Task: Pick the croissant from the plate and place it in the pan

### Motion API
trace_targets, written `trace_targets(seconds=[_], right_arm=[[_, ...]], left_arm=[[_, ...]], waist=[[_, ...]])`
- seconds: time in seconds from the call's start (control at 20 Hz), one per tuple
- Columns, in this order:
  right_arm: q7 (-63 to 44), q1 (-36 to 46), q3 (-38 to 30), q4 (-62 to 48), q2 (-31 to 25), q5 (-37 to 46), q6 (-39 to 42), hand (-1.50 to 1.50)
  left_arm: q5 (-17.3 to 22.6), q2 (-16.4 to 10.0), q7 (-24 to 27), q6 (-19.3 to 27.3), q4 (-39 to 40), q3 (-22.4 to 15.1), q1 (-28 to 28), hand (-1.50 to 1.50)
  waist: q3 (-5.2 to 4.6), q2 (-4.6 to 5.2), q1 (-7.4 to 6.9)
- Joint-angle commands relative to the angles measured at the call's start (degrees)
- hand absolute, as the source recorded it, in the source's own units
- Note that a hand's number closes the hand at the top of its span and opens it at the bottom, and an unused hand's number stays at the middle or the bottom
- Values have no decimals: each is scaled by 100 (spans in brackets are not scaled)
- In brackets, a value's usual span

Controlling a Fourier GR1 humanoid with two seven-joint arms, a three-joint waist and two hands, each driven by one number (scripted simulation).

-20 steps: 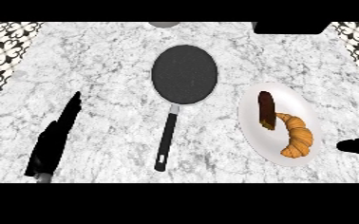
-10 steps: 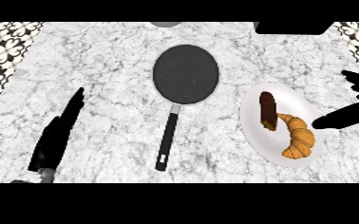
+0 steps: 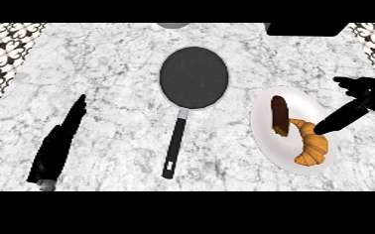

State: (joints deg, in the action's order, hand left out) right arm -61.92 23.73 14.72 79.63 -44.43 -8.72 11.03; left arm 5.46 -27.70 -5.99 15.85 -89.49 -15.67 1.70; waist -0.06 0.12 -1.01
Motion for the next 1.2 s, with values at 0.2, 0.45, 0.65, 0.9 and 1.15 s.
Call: trace_targets(seconds=[0.2, 0.45, 0.65, 0.9, 1.15], right_arm=[[-925, 609, 497, -624, 317, -105, 682, -150], [-1096, 593, 688, -561, 600, -91, 416, -150], [-1402, 765, 964, -942, 705, -97, 471, -150], [-1355, 648, 1030, -991, 727, -87, 421, -150], [-1141, 661, 1004, -1303, 674, -133, 656, -150]], left_arm=[[119, -58, -341, -265, -50, 273, -318, 0], [-359, 315, -28, 94, -104, -46, 245, 0], [-254, 257, -179, -66, -135, 67, 34, 0], [-232, 277, -86, -186, -110, 182, 168, 0], [-301, 229, -332, -219, -276, 314, 102, 0]], waist=[[3, 0, 23], [2, -16, 39], [-1, -17, 33], [0, -25, 70], [4, -19, 60]])
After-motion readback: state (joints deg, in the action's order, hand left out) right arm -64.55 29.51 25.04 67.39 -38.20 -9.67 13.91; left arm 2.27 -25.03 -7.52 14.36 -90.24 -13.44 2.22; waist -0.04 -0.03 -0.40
